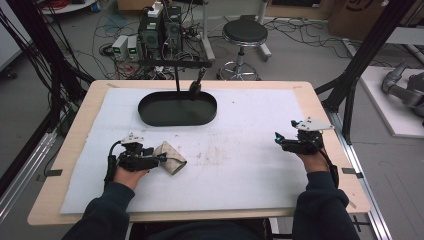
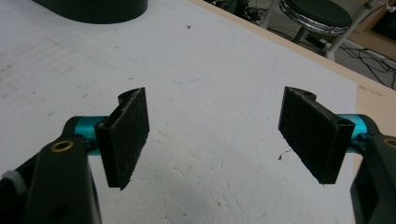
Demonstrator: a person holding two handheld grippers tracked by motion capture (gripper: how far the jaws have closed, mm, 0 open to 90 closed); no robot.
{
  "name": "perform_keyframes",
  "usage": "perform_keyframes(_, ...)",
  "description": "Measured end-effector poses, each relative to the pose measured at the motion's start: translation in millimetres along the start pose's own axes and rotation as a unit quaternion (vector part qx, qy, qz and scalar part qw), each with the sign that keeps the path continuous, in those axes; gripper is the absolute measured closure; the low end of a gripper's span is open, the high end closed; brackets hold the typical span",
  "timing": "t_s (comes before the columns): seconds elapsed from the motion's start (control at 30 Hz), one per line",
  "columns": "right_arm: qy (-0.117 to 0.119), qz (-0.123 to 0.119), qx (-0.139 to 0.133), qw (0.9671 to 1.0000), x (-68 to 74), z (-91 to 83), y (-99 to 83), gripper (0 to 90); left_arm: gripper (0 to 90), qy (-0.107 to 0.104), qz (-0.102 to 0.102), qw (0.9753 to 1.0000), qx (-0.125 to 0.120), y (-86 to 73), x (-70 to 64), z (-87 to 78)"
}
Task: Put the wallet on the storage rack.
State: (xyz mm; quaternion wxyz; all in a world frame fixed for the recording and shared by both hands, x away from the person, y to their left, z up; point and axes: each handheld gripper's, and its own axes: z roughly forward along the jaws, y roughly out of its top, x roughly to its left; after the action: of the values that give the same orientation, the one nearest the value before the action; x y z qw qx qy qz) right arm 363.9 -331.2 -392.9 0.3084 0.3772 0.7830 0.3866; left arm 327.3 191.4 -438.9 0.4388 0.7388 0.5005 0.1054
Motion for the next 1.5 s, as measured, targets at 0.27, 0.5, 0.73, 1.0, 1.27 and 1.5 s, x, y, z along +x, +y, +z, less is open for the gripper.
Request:
perform_keyframes(0.27, 0.001, 0.001, 0.001, 1.0, 0.2, 0.9, -0.4, 25.7, 40.0, -0.022, 0.088, 0.9954, 0.029, 14.5, 5.6, 11.5)
perform_keyframes(0.5, 0.001, 0.002, -0.001, 1.0, -0.7, -0.3, -0.4, 25.8, 52.2, -0.078, 0.14, 0.9868, 0.022, 25.3, 22.4, 20.3)
perform_keyframes(0.73, -0.001, 0.003, 0.003, 1.0, -1.4, 0.1, -0.9, 26.1, 35.7, 0.0, -0.038, 0.9992, -0.008, 23.4, 8.0, 9.5)
perform_keyframes(1.0, -0.003, 0.006, 0.006, 1.0, -1.1, -0.1, -1.2, 26.7, 21.1, 0.081, -0.052, 0.9953, -0.004, 18.9, -19.5, 26.8)
perform_keyframes(1.27, 0.0, 0.003, 0.012, 0.9999, -0.8, 2.2, -1.7, 27.0, 20.7, 0.081, 0.0, 0.9967, -0.003, 18.6, -29.7, 38.0)
perform_keyframes(1.5, 0.002, 0.001, 0.014, 0.9999, 0.0, 2.0, -1.5, 27.1, 28.0, -0.018, 0.106, 0.994, 0.019, 29.2, -10.7, 41.7)
